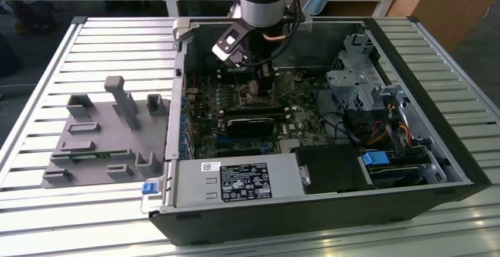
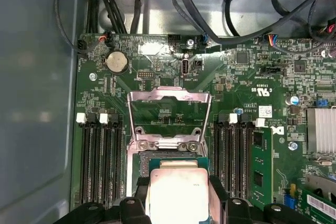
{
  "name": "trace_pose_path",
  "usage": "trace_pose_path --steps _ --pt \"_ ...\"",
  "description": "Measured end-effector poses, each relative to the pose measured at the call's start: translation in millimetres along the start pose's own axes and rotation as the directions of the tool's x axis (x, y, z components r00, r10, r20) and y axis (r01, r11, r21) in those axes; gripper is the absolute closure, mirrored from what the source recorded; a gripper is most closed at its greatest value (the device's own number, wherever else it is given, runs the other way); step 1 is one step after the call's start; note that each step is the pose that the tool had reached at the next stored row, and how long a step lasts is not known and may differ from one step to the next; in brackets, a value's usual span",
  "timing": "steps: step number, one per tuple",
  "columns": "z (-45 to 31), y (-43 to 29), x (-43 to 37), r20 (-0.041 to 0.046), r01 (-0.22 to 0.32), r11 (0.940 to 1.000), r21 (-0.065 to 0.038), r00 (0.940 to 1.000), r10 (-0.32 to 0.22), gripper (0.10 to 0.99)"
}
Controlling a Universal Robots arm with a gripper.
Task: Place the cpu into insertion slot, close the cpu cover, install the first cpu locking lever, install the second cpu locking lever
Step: 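Place the cpu into insertion slot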
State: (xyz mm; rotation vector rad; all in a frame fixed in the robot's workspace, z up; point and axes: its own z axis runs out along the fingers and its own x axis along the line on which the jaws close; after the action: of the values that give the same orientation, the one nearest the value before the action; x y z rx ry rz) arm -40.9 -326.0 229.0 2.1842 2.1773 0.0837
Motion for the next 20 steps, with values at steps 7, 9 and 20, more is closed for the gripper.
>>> trace_pose_path --steps 7,9,20 --pt "8.2 -3.1 1.9 0.0012 -0.011 0.9999 0.0 0.9999 0.011 0.557" --pt "11.0 -3.3 3.0 0.0012 -0.011 0.9999 0.0 0.9999 0.011 0.557" --pt "18.2 -5.6 4.9 0.0028 -0.025 0.9997 0.0 0.9997 0.025 0.557"
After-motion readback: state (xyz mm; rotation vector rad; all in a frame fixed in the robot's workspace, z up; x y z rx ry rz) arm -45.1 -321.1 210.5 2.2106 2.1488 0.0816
